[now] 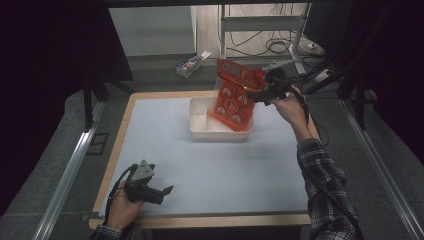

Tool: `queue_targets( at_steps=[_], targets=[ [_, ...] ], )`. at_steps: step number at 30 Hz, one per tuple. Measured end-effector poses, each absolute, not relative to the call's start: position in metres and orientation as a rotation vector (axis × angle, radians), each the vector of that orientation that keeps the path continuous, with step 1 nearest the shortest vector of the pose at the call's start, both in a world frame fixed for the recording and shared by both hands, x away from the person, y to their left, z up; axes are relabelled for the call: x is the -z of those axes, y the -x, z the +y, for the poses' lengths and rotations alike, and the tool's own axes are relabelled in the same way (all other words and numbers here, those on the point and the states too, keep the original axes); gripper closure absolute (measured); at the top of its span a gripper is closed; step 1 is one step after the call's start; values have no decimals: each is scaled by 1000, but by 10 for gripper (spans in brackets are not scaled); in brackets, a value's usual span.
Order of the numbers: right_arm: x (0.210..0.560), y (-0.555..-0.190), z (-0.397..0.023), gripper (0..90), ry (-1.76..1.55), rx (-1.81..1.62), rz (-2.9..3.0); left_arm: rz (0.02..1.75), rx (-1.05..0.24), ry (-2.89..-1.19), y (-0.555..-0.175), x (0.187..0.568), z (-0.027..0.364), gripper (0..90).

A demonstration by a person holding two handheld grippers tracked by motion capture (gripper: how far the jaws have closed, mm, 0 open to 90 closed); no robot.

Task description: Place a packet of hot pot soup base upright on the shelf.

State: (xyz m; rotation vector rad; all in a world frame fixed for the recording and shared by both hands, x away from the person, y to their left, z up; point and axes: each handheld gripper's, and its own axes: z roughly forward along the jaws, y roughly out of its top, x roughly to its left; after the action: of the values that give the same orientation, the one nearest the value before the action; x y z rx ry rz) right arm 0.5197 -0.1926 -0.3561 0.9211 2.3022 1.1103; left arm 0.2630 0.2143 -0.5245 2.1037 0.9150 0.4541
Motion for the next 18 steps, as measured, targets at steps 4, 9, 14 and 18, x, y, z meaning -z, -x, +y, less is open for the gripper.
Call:
queue_targets(
  at_steps=[4,9,14,18],
  targets=[
    [358,-513,-193,10,-900,-1115,2310,912,-454,-2111,-263,524,214,0],
    [360,-505,-193,10,-885,-1134,2316,913,-453,-2118,-263,525,213,0],
    [366,-500,-194,10,-880,-1136,2324,911,-456,-2119,-263,525,213,0],
    [371,-495,-195,12,-885,-1144,2324,911,-457,-2120,-263,525,212,0]
  ],
)
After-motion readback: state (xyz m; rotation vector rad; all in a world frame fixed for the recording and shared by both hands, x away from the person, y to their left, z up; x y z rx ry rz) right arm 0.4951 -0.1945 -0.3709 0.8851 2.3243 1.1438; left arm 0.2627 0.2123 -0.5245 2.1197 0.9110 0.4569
